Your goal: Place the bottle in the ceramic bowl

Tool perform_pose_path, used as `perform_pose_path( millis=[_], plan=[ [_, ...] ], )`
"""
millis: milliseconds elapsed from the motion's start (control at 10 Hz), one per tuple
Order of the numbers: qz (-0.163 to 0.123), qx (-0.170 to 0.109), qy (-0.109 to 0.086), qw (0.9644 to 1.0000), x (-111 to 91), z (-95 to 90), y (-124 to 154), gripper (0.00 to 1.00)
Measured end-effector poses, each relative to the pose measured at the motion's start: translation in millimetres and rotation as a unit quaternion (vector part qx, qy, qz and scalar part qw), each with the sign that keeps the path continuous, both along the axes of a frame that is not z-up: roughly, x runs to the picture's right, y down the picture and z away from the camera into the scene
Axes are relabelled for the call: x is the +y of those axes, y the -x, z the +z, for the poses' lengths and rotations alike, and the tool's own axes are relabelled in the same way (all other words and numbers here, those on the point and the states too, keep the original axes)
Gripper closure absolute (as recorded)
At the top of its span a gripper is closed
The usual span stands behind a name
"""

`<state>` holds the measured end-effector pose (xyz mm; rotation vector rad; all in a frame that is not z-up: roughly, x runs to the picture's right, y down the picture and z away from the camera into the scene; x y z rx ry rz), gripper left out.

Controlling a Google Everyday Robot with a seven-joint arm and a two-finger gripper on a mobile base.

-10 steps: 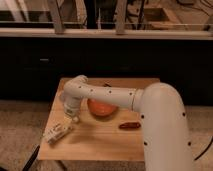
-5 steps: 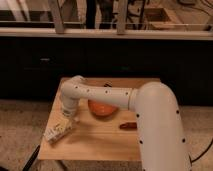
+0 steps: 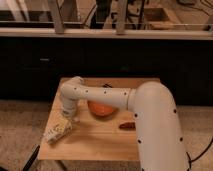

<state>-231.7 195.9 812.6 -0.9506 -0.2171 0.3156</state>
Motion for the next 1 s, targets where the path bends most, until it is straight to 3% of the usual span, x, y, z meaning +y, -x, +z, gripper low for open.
perform_pose_path(
  millis=[1000],
  plan=[
    [0.002, 0.007, 0.004, 1.0, 9.9, 5.8, 4.6, 0.2]
  ],
)
